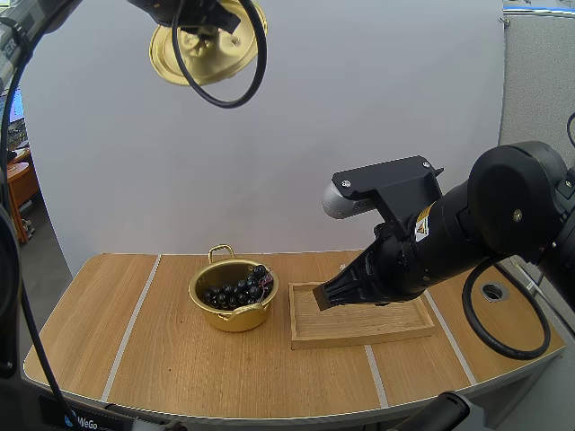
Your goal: Open the pot, put the grape inside, and close it
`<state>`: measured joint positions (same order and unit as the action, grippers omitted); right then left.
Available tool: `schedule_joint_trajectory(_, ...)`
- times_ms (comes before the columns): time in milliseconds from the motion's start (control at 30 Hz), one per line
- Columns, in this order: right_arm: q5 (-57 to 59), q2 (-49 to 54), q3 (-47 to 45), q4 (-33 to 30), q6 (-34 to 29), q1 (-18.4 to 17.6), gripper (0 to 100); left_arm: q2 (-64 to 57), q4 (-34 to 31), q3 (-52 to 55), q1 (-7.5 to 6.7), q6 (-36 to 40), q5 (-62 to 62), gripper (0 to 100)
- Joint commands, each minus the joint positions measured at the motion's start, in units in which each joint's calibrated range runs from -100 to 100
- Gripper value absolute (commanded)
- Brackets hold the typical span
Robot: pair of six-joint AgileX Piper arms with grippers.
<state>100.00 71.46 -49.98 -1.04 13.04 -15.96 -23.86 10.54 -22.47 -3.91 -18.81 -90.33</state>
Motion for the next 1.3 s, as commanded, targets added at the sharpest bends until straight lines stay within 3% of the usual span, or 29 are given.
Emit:
schedule_joint_trajectory(0,0.00,0.65,-0.21,0.28,0.37,0.16,0,-0.44,-0.08,-0.30,-0.15,0.43,-9.22,0)
schedule_joint_trajectory(567,0.00,0.65,-0.21,0.28,0.37,0.16,0,7.84,-0.08,1.00,-0.15,0.33,-9.67,0)
schedule_joint_trajectory(1267,0.00,0.65,-0.21,0.28,0.37,0.16,0,16.53,0.46,26.65,-0.15,-5.57,-9.67,0)
